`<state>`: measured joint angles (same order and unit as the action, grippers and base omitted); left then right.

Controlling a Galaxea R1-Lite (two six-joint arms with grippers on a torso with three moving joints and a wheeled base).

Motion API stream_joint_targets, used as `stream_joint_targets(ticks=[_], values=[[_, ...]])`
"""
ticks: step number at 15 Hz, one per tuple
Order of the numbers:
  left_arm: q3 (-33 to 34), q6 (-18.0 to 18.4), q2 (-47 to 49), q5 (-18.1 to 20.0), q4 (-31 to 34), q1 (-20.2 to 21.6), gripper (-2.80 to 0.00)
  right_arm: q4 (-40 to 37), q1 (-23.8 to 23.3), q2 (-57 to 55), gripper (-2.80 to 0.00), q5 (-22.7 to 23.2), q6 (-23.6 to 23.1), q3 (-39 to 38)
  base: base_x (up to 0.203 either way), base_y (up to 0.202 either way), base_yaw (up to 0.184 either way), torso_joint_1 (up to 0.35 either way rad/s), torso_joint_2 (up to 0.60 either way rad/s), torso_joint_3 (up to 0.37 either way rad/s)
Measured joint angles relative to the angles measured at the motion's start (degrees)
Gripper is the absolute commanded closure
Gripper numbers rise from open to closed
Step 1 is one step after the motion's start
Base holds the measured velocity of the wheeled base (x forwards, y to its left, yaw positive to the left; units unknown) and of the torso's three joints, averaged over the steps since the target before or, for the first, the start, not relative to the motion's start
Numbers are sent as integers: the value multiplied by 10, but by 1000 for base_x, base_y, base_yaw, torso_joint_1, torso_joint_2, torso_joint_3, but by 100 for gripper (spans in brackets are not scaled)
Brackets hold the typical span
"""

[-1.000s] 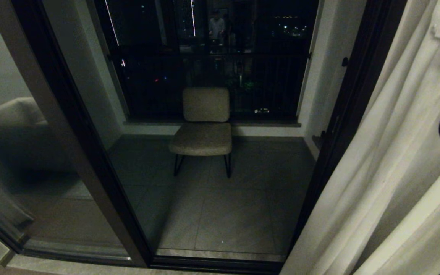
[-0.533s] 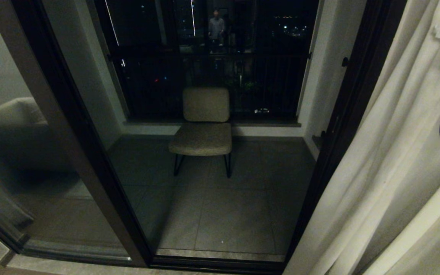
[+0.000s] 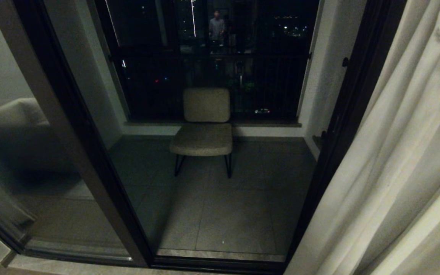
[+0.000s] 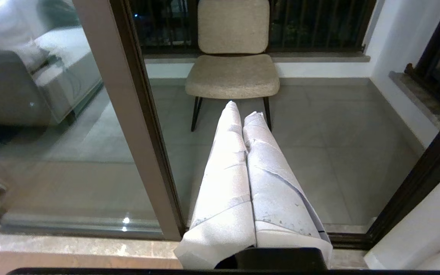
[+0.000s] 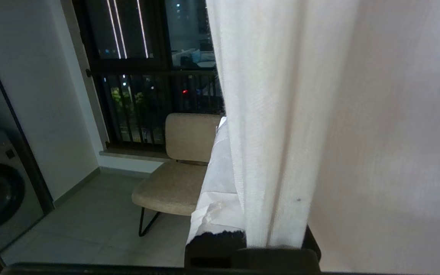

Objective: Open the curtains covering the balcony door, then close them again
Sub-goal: Close the inner curtains on both sides

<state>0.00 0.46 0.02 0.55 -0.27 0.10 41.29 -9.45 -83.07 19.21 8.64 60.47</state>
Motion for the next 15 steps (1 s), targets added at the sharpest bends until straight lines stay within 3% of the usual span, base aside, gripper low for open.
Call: stream_joint_targets(ticks=[15], values=[[0,1,0,0,0,0,0,0,0,16,0,0,0,-21,0,190,-1,0,1,3]])
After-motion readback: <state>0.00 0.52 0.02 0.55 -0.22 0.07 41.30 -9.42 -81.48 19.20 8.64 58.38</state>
